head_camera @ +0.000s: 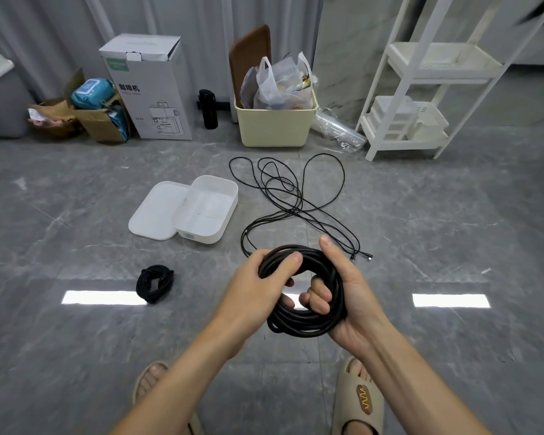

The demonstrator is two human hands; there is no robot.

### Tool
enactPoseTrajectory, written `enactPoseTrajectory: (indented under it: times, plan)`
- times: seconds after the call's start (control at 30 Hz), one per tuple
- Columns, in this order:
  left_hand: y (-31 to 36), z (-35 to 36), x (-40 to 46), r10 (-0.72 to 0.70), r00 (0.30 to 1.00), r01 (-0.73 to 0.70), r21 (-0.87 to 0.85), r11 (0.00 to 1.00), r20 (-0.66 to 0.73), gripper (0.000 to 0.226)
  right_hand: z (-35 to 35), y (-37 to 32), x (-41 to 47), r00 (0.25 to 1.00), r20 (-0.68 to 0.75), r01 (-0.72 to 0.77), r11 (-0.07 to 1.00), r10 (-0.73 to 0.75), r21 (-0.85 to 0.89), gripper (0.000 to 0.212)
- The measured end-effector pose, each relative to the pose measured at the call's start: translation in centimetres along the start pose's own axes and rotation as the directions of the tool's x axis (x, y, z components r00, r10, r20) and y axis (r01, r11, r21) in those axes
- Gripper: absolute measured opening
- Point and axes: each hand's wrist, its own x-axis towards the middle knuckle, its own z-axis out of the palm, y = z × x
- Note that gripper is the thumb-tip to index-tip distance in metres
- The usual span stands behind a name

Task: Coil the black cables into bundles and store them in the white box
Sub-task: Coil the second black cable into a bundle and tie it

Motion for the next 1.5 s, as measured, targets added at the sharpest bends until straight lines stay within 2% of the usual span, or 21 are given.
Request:
enactPoseTrajectory:
  times: [0.1, 0.2, 0.27, 0.33, 0.43, 0.53, 0.6, 0.67, 0.73, 0.8, 0.83, 0.9, 0.97, 1.0, 1.07, 1.17, 1.3, 1.4, 1.5]
  plan:
    - [0.4, -0.7, 0.2, 0.088, 0.996, -0.090, 0.058, 0.994, 0.032, 0.026, -0.4, -0.4, -0.3, 0.993, 0.100, -0.071, 0.998, 0.070, 0.002, 0.046]
    - [0.7, -1.7, 0.4, 0.097, 0.986, -0.113, 0.110, 0.988, 0.138, 0.022, -0.9, -0.9, -0.7, 0.951, 0.209, -0.227, 0.974, 0.228, -0.027, 0.063]
    - [0.7, -1.7, 0.4, 0.094, 0.980, -0.117, 0.129, 0.985, 0.176, 0.022, -1.1, -0.9, -0.6, 0.936, 0.205, -0.267, 0.957, 0.285, -0.112, 0.065]
    - [0.7, -1.7, 0.5, 0.080, 0.981, -0.099, 0.100, 0.990, 0.176, 0.024, -0.8, -0.7, -0.4, 0.949, 0.181, -0.235, 0.963, 0.257, -0.132, 0.061]
    - [1.2, -1.7, 0.4, -0.032, 0.977, 0.049, -0.075, 0.996, 0.210, 0.036, -0.3, -0.5, -0.1, 0.987, 0.109, -0.110, 0.992, 0.116, -0.057, 0.059]
    - [1.3, -1.2, 0.3, -0.108, 0.953, 0.223, -0.410, 0.884, 0.284, 0.050, 0.3, -0.4, -0.2, 0.999, 0.039, -0.026, 0.993, 0.021, 0.116, 0.058]
    - [1.0, -0.2, 0.3, -0.117, 0.964, 0.231, -0.536, 0.812, 0.238, 0.052, 0.6, -0.2, -0.2, 1.000, -0.001, 0.020, 0.986, -0.020, 0.166, 0.058]
    - [0.6, 0.9, 0.3, -0.157, 0.982, 0.186, -0.565, 0.804, 0.101, 0.052, 0.7, 0.3, -0.2, 1.000, 0.001, 0.023, 0.985, -0.023, 0.169, 0.057]
    - [0.4, 1.3, 0.4, -0.194, 0.980, 0.138, -0.575, 0.806, -0.037, 0.055, 0.8, 0.5, -0.3, 0.998, 0.061, -0.029, 0.990, 0.021, 0.138, 0.054]
    - [0.6, 1.0, 0.4, -0.217, 0.971, 0.113, -0.613, 0.782, -0.097, 0.057, 0.5, -0.1, -0.8, 0.980, 0.170, -0.126, 0.986, 0.106, 0.110, 0.052]
    - [0.7, 0.7, 0.4, -0.226, 0.969, 0.115, -0.621, 0.775, -0.102, 0.058, 0.2, -0.6, -1.0, 0.961, 0.229, -0.177, 0.980, 0.153, 0.091, 0.053]
    - [0.8, 0.3, 0.5, -0.214, 0.971, 0.127, -0.537, 0.834, -0.104, 0.059, -0.3, -1.3, -1.3, 0.923, 0.314, -0.235, 0.972, 0.224, -0.003, 0.059]
    - [0.8, 0.3, 0.5, -0.182, 0.980, 0.139, -0.388, 0.911, -0.077, 0.059, -0.3, -1.2, -1.2, 0.903, 0.359, -0.186, 0.968, 0.236, -0.168, 0.063]
    - [0.8, 0.4, 0.6, -0.179, 0.982, 0.150, -0.334, 0.931, -0.057, 0.059, 0.0, -1.0, -1.2, 0.913, 0.344, -0.146, 0.962, 0.220, -0.230, 0.064]
    - [0.6, 0.5, 0.6, -0.180, 0.984, 0.166, -0.289, 0.943, -0.022, 0.059, 0.3, -0.4, -1.1, 0.957, 0.230, -0.113, 0.955, 0.179, -0.275, 0.063]
    - [0.3, 0.2, 0.9, -0.146, 0.989, 0.150, -0.328, 0.933, 0.039, 0.065, 0.8, 0.2, -1.1, 0.988, 0.119, -0.078, 0.986, 0.097, -0.150, 0.052]
    - [-0.5, 0.5, 1.1, -0.207, 0.977, 0.206, -0.527, 0.825, 0.057, 0.058, 1.3, 0.6, -0.6, 0.999, 0.024, -0.043, 0.995, 0.041, 0.085, 0.052]
    - [-1.0, 1.1, 1.4, -0.255, 0.967, 0.217, -0.558, 0.801, 0.010, 0.051, 0.9, 0.0, -0.8, 0.990, 0.113, -0.090, 0.994, 0.083, 0.056, 0.060]
    - [-0.7, 0.8, 1.3, -0.263, 0.964, 0.218, -0.468, 0.856, -0.032, 0.062, 0.4, -1.0, -1.4, 0.932, 0.300, -0.206, 0.978, 0.203, -0.024, 0.077]
